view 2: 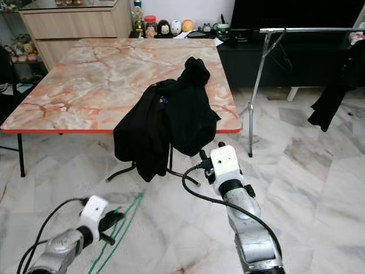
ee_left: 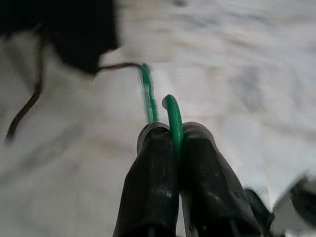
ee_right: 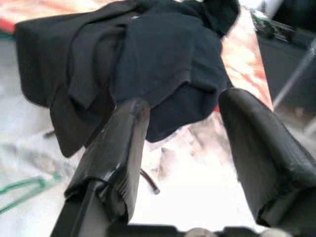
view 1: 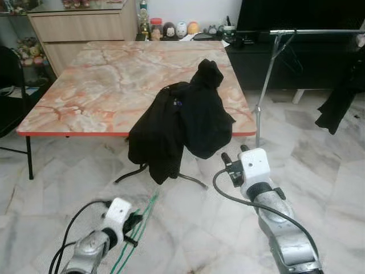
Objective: Hang hanger
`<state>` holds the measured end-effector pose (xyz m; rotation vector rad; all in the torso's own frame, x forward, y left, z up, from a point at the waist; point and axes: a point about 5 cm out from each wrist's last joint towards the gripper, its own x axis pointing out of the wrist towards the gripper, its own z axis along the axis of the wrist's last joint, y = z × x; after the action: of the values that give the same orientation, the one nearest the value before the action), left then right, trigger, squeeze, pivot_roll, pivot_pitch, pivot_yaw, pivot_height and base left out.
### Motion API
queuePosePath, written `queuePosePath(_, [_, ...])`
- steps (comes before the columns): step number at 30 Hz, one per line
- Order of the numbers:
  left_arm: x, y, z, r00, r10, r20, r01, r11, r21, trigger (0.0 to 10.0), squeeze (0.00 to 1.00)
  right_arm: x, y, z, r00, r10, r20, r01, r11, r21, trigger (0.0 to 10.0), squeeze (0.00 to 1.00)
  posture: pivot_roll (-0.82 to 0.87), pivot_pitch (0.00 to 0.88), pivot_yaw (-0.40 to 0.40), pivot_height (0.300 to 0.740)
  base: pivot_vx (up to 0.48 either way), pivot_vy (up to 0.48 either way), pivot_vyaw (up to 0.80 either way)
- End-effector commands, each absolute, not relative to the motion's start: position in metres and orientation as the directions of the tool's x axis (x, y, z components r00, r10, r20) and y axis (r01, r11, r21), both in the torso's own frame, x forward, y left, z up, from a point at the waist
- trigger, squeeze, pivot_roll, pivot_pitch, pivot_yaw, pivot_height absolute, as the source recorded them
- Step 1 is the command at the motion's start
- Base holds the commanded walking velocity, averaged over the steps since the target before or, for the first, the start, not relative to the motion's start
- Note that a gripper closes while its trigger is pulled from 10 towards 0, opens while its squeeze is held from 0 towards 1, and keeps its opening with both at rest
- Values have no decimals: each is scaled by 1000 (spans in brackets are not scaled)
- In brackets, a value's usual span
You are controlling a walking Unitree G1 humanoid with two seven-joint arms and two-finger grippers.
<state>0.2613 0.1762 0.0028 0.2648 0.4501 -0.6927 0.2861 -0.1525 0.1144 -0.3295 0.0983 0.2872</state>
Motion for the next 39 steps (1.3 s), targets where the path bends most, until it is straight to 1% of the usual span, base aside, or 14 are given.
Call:
queuePosePath(1, [255, 170, 6, 561, -628, -539, 794, 592, 138, 10000, 0, 284, -153, 114, 902, 392, -182, -432, 835, -341, 10000, 0, -8, 0, -14, 740, 0, 0, 0])
queuePosePath(5, [252, 169, 11, 473, -658, -586, 871, 449, 199, 10000, 0, 273, -158, 108, 787, 548, -284, -617, 694, -372, 10000, 0, -12, 0, -15, 740, 0, 0, 0])
queuePosePath(6, [252, 168, 17, 454, -671, -586, 886, 407, 220, 10000, 0, 266, -162, 105, 723, 599, -345, -691, 617, -377, 10000, 0, -12, 0, -15, 740, 0, 0, 0])
queuePosePath(8, [252, 168, 20, 447, -678, -584, 891, 391, 228, 10000, 0, 263, -164, 103, 696, 614, -372, -718, 587, -375, 10000, 0, -12, 0, -15, 740, 0, 0, 0])
queuePosePath(10, [251, 162, 32, 387, -708, -591, 922, 306, 237, 10000, 0, 252, -170, 97, 575, 680, -454, -818, 468, -336, 10000, 0, -8, 0, -22, 740, 0, 0, 0])
queuePosePath(13, [250, 158, 39, 350, -728, -589, 937, 265, 229, 10000, 0, 246, -172, 94, 500, 717, -486, -866, 413, -281, 10000, 0, -8, 0, -22, 740, 0, 0, 0])
queuePosePath(15, [251, 152, 47, 332, -748, -575, 943, 243, 228, 10000, 0, 239, -172, 90, 412, 748, -521, -911, 340, -232, 10000, 0, -8, 0, -23, 740, 0, 0, 0])
queuePosePath(16, [251, 146, 54, 299, -769, -565, 953, 214, 213, 10000, 0, 230, -172, 86, 317, 774, -548, -948, 258, -185, 10000, 0, -6, 0, -27, 740, 0, 0, 0])
queuePosePath(17, [251, 146, 54, 299, -769, -565, 953, 214, 213, 10000, 0, 230, -172, 86, 317, 774, -548, -948, 258, -185, 10000, 0, -6, 0, -27, 740, 0, 0, 0])
queuePosePath(18, [249, 139, 63, 238, -794, -559, 970, 166, 177, 10000, 0, 225, -170, 84, 258, 797, -546, -966, 219, -136, 10000, 0, -2, 0, -30, 740, 0, 0, 0])
queuePosePath(20, [246, 135, 69, 195, -809, -555, 980, 137, 146, 10000, 0, 224, -168, 85, 228, 814, -535, -973, 203, -106, 10000, 0, -3, 0, -30, 740, 0, 0, 0])
queuePosePath(24, [241, 124, 79, 97, -834, -543, 994, 56, 92, 10000, 0, 217, -167, 80, 130, 817, -562, -991, 116, -60, 10000, 0, -2, 0, -29, 740, 0, 0, 0])
queuePosePath(29, [236, 117, 89, 28, -842, -539, 998, -7, 62, 10000, 0, 220, -166, 78, 119, 808, -578, -993, 97, -70, 10000, 0, -2, 0, -30, 740, 0, 0, 0])
queuePosePath(39, [240, 102, 117, 14, -877, -481, 998, -18, 63, 10000, 0, 220, -171, 58, 131, 748, -650, -991, 94, -91, 10000, 0, 3, 0, -32, 740, 0, 0, 0])
